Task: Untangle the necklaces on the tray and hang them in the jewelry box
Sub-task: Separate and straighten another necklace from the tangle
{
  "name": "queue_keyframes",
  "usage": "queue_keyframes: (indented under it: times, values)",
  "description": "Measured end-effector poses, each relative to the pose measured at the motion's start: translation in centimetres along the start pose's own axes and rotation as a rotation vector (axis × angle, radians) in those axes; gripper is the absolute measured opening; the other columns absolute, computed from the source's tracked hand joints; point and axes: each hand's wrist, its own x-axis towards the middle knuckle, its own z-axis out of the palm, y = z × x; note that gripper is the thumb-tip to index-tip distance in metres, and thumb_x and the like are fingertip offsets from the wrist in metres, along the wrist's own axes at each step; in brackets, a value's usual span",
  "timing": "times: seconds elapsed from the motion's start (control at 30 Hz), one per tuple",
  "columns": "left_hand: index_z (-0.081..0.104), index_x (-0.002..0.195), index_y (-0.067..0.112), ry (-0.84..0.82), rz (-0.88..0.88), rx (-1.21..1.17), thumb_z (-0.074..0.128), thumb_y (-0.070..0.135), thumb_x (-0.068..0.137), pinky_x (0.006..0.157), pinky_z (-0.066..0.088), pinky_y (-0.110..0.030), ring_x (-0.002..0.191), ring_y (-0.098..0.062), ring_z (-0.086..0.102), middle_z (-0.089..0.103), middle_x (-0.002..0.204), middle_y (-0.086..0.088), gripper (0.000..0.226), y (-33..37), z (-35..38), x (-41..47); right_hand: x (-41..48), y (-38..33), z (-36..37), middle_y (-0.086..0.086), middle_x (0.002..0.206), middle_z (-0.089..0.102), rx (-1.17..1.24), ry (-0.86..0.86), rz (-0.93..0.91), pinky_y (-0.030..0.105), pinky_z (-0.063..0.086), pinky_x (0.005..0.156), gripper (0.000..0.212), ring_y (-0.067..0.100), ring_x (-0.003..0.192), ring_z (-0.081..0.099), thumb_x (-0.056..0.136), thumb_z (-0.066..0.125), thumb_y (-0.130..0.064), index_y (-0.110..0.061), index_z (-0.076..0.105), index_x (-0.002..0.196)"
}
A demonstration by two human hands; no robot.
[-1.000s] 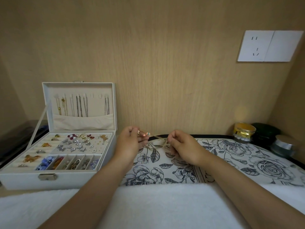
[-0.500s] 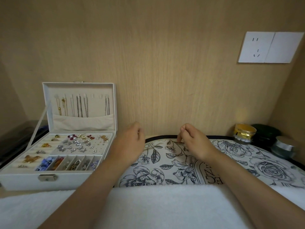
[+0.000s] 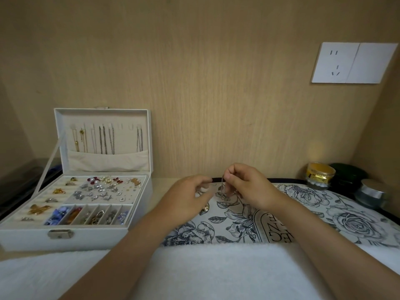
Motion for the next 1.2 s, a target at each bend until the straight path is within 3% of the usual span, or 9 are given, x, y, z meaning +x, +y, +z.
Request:
queue_keyframes:
  times: [0.13,0.23,0.4,0.5,0.6,0.7,0.83,1.03,1.2]
  values:
    - [0.053,0.136,0.029,-0.012,-0.128,-0.434,0.067,0.023,0.093,0.105,0.045,-0.026,0.114,-0.001,0.060,0.065,0.126,0.010,0.047,1.0,0.3,0.5,0.1,-0.9,0.4,-0.001,0.074,0.070,-0.047,-0.012,-0.065,0.022,0.045,0.061,0.014,0.002,0.058,0.055,0.102,0.056,-0.020,-0.016,0.064,0.091]
    - [0.056,0.130,0.025,-0.054,-0.166,-0.561,0.065,0.020,0.095,0.097,0.048,-0.028,0.101,-0.005,0.069,0.075,0.102,0.008,0.037,1.5,0.3,0.4,0.0,-1.5,0.8,0.001,0.068,0.063,0.092,-0.045,-0.071,0.030,0.050,0.060,0.014,0.014,0.059,0.057,0.101,0.057,-0.016,-0.013,0.064,0.089]
    - [0.067,0.088,0.018,-0.020,-0.169,-0.554,0.059,0.020,0.098,0.057,0.041,-0.012,0.055,0.003,0.057,0.065,0.069,0.010,0.013,2.3,-0.8,0.4,0.1,-2.6,1.2,-0.001,0.073,0.066,0.041,0.008,-0.100,0.015,0.039,0.050,0.012,-0.001,0.050,0.048,0.099,0.060,-0.018,-0.018,0.067,0.089]
    - [0.062,0.071,0.020,0.000,-0.206,-0.543,0.055,0.024,0.097,0.069,0.041,-0.027,0.065,-0.013,0.054,0.059,0.062,0.009,0.026,2.1,-1.9,0.8,0.3,-2.8,1.3,0.012,0.085,0.069,-0.010,0.056,-0.117,0.031,0.047,0.066,0.011,0.009,0.067,0.055,0.097,0.063,-0.024,-0.024,0.069,0.088]
    - [0.061,0.062,0.024,0.007,-0.244,-0.651,0.054,0.024,0.091,0.076,0.040,-0.039,0.070,-0.026,0.048,0.055,0.057,0.004,0.031,1.8,-2.9,1.3,0.6,-3.2,1.5,0.006,0.081,0.066,-0.018,0.065,-0.135,0.030,0.046,0.071,0.012,0.008,0.069,0.053,0.098,0.062,-0.027,-0.025,0.070,0.088]
    - [0.060,0.068,0.015,0.025,-0.256,-0.825,0.051,0.013,0.098,0.063,0.051,-0.038,0.053,-0.019,0.043,0.046,0.058,0.000,0.031,1.7,-4.4,1.7,1.5,-4.6,2.0,0.006,0.083,0.066,-0.034,0.079,-0.162,0.031,0.048,0.073,0.013,0.007,0.072,0.054,0.099,0.061,-0.030,-0.027,0.071,0.092]
    - [0.061,0.078,0.014,0.116,-0.220,-0.700,0.051,0.019,0.100,0.043,0.030,-0.023,0.045,-0.010,0.039,0.045,0.058,0.004,0.024,1.6,-8.0,2.3,3.5,-7.3,2.6,-0.003,0.074,0.063,-0.083,0.138,-0.234,0.027,0.045,0.065,0.014,0.004,0.065,0.051,0.100,0.058,-0.029,-0.026,0.071,0.093]
    - [0.072,0.083,0.015,0.329,-0.158,-0.644,0.059,0.020,0.096,0.046,0.031,-0.020,0.047,-0.008,0.040,0.047,0.052,0.011,0.019,0.5,-14.2,3.7,7.5,-12.6,4.9,-0.011,0.067,0.058,-0.082,0.249,-0.325,0.023,0.040,0.056,0.013,0.002,0.057,0.048,0.099,0.058,-0.027,-0.024,0.070,0.093]
    - [0.072,0.079,0.025,0.522,-0.148,-0.376,0.069,0.028,0.090,0.056,0.038,-0.022,0.053,0.002,0.053,0.061,0.057,0.019,0.012,-3.0,-18.0,3.8,11.1,-15.6,9.0,-0.011,0.070,0.064,-0.110,0.329,-0.292,0.022,0.044,0.060,0.013,0.002,0.063,0.056,0.094,0.065,-0.031,-0.023,0.072,0.086]
